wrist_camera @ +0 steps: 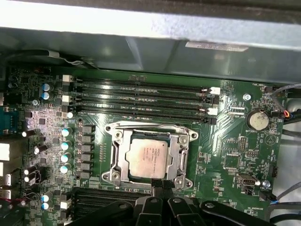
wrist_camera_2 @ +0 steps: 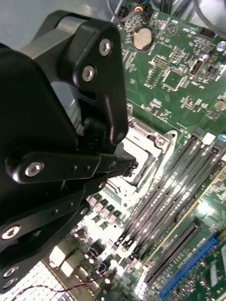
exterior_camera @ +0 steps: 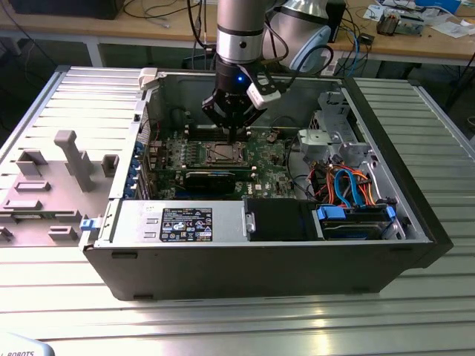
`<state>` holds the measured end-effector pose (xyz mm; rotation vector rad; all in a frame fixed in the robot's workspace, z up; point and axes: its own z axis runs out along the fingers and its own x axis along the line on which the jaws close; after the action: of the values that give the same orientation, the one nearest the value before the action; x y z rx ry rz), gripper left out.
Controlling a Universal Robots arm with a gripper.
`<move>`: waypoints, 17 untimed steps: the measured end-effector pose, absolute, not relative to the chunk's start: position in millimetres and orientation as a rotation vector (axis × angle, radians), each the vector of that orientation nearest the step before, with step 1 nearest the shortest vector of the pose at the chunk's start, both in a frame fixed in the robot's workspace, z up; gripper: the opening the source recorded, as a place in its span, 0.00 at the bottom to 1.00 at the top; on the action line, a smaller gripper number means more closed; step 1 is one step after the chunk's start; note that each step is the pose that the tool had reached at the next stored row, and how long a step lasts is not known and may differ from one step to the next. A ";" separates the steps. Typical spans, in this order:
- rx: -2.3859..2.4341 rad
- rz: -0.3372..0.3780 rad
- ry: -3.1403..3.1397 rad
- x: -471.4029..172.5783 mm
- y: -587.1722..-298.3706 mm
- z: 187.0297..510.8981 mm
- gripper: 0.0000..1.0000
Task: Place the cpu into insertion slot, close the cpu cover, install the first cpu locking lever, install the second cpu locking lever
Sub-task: 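Install the second cpu locking lever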
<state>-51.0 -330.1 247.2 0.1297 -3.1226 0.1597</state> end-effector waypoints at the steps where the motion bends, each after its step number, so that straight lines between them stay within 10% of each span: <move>1: 0.130 0.156 -3.123 -51.0 -332.3 247.1 0.11; 17: 0.115 0.072 -3.128 -73.7 -371.2 237.1 0.11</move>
<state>-73.7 -371.2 237.1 0.1150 -3.1283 0.0721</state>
